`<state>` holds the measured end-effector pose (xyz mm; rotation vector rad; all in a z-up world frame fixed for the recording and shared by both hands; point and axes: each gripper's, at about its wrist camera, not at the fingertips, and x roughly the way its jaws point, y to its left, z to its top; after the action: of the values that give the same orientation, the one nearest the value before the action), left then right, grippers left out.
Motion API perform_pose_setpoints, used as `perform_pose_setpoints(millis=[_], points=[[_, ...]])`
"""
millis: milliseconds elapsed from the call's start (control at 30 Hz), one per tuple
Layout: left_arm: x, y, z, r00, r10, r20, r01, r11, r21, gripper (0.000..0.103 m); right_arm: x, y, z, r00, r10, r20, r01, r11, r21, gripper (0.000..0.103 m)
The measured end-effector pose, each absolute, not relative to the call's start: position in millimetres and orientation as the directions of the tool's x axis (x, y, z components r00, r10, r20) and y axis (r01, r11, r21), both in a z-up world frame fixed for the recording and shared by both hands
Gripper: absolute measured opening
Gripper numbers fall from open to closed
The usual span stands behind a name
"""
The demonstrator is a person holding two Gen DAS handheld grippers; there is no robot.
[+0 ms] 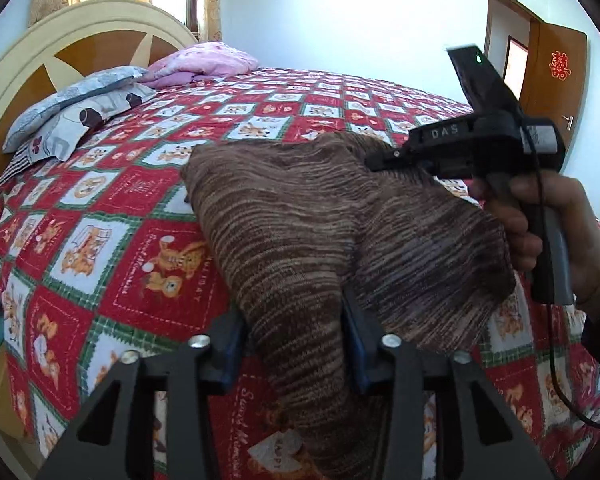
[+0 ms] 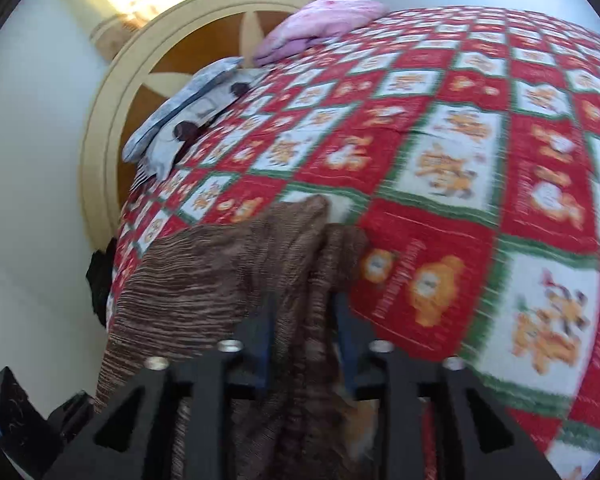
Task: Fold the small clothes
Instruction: 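Lower the sweater bundle onto the quilt and open both grippers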
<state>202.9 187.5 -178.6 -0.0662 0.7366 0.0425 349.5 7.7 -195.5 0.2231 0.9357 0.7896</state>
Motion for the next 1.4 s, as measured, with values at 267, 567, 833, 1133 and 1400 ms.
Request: perform_pose_setpoints(millis=[267,567,833,1133,1400], points=[[187.5,200.4,-127.8,0.860,0.174,-0.480,-0.157,0.985,0.076,0.094,246.3,-40.7,-162.4,0.323,0.772,-0.548,-0.682,0.591,0.432,0.043],[249.1,225.2,-163.5,0.758,0.320,-0.569,-0.278,0.947,0.162,0.094,217.1,-34.7,-203.2,0.317,0.636,-0.703,-0.638,0.692,0.339,0.002],[235.7,209.3,-175.7,0.753,0.344,-0.560,-0.293,0.939,0.182,0.096,229.4,-53.0,-222.1,0.254,0.605,-0.755,-0.568,0.725,0.389,0.002],[204.7,197.3,-162.6,0.764,0.345,-0.544,-0.282,0.938,0.199,0.096,218.1,-48.9,-151.4,0.468,0.672,-0.573,-0.614,0.714,0.337,0.037],[181.8,173.9,-169.9,0.781,0.309,-0.543,-0.225,0.950,0.217,0.099,219.8,-13.3,-150.5,0.378,0.736,-0.561,-0.688,0.630,0.362,0.037]])
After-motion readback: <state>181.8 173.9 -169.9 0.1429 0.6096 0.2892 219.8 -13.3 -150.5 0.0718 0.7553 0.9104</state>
